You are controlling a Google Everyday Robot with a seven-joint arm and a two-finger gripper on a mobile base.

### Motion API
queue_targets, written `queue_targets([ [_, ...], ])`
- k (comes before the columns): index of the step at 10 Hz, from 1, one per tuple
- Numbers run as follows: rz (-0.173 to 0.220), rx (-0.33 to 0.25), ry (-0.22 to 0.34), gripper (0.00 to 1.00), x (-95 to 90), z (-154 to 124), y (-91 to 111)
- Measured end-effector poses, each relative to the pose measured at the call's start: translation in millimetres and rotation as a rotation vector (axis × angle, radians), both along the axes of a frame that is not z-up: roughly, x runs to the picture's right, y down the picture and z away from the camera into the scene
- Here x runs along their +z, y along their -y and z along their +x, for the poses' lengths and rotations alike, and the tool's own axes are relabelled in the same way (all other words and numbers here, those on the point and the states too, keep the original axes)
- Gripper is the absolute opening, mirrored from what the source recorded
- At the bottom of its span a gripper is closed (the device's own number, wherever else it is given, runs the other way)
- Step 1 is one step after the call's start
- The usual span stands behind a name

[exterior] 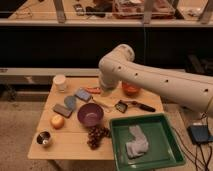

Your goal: Place pepper in plastic cup

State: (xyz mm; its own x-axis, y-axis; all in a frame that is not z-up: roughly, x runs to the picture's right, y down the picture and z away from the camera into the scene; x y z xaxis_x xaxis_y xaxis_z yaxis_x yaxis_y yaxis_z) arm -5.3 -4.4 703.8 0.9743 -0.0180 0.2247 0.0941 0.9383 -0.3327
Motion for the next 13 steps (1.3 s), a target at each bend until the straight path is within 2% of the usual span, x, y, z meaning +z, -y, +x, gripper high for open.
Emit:
queue_targets([
  [3,0.001,0.009,-0.004,0.0,0.9,1,0],
  [5,0.002,-0.004,-0.029,0.0,3.5,3,3],
  [7,0.008,-0.091,-0.113,0.0,11.4,-16,17],
  [9,-0.003,-0.154,-0.103,0.0,29.5,-27,41],
  [10,-0.015,-0.195,-0.07,0.0,42.4,-38,58],
  [11,-0.026,-0.227,-0.01,0.0,51.9,-52,69],
  [12,-0.028,-0.238,0.04,0.0,57.6,-55,77],
  [13,-0.046,-0.229,0.173,0.0,67.0,-56,85],
])
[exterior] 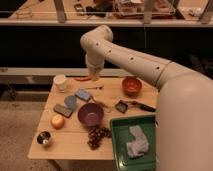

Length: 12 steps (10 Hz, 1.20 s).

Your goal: Place pepper in plastic cup

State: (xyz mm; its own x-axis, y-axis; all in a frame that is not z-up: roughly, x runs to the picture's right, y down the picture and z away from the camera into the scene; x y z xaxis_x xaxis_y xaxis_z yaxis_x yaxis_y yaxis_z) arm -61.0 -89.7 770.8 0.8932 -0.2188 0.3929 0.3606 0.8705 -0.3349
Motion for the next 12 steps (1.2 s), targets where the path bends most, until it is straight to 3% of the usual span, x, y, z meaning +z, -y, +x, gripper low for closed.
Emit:
queue_targets([
  [1,-0.022,0.012,0.109,0.0,5.6,-2,4],
  [3,-0.024,0.038,0.287,0.0,11.9,-5,16],
  [5,-0.014,0.061,0.367,0.0,15.0,0,23],
  [6,-0.023,0.053,0.36,0.0,15.3,-2,21],
  [8,-0.021,-0.023,0.257,0.0,18.4,-16,14],
  [12,-0.032,-0.108,0.177,0.0,25.2,-33,3],
])
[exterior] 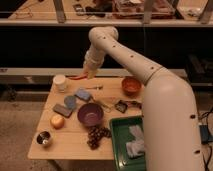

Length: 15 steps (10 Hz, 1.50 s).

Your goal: Place pepper in plastic cup

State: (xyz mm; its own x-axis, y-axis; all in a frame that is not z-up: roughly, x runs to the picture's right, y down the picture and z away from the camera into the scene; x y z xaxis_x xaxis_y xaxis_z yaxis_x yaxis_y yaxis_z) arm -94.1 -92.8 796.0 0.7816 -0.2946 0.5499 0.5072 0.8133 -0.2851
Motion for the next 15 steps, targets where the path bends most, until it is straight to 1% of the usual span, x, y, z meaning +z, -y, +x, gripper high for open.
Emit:
queue_targets([
  [2,0.001,-0.037,-0.021,0.0,4.6,-6,-6],
  [3,0.01,-0.062,-0.032,0.0,5.1,-10,-8],
  [4,0.019,-0.085,-0.035,0.0,4.6,-18,-10],
  [5,0.03,-0.12,-0.039,0.0,4.0,-30,-13],
  [6,0.039,-0.145,-0.047,0.0,4.8,-35,-15],
  [8,0.039,-0.173,-0.048,0.0,8.5,-44,-22],
  [11,0.049,-0.218,-0.032,0.0,11.5,-64,-32],
  [13,0.057,-0.244,-0.034,0.0,15.0,-72,-39],
  [15,0.051,-0.267,-0.045,0.0,23.2,-76,-50],
])
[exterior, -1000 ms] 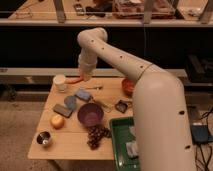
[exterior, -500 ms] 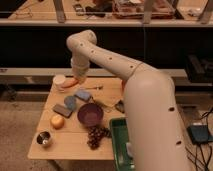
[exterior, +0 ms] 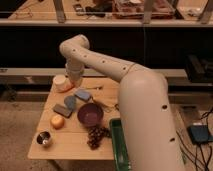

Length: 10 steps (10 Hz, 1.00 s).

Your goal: Place pepper in plastic cup

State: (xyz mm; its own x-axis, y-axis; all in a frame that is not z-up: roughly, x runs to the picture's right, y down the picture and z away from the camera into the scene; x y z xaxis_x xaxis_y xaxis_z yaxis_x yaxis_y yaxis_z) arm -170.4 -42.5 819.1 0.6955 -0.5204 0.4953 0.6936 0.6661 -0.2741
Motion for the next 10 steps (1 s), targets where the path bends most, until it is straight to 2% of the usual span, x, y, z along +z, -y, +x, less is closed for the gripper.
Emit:
queue_targets([
  [2,-0.001,-0.015,-0.011,0.0,5.2,-2,-5],
  [5,0.029,-0.04,-0.03,0.0,17.9,5,-3],
  [8,0.061,-0.092,-0.046,0.0,30.5,21,8],
  [10,0.072,-0.143,-0.05,0.0,32.5,19,8],
])
